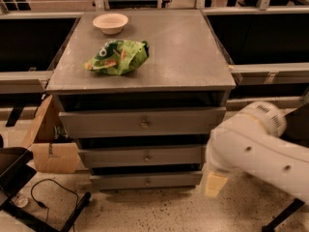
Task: Open bottom drawer
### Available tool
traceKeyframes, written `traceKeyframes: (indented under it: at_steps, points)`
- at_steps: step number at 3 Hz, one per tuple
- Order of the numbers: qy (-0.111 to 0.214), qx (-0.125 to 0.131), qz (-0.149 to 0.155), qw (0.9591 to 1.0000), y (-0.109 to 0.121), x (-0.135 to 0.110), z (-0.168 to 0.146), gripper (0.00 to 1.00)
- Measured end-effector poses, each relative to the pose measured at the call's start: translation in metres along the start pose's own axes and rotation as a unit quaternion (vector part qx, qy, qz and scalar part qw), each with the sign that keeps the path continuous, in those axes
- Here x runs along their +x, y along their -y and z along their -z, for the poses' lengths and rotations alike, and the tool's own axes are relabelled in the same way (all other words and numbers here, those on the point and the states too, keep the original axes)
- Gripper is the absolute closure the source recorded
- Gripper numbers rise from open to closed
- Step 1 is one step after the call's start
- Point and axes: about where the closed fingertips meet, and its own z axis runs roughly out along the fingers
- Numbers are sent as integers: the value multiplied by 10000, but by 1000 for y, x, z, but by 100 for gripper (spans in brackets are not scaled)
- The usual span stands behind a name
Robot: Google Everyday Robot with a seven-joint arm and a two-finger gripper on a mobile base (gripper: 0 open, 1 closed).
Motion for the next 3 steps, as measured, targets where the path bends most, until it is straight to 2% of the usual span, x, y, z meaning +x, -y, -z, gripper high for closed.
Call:
traceKeyframes:
  at_steps: [1, 2, 3]
  points:
    - [42, -119, 56, 9999, -17, -12, -56, 0]
    - [187, -417, 231, 9987, -52, -34, -137, 0]
    - [261, -665, 240, 9972, -77, -51, -207, 0]
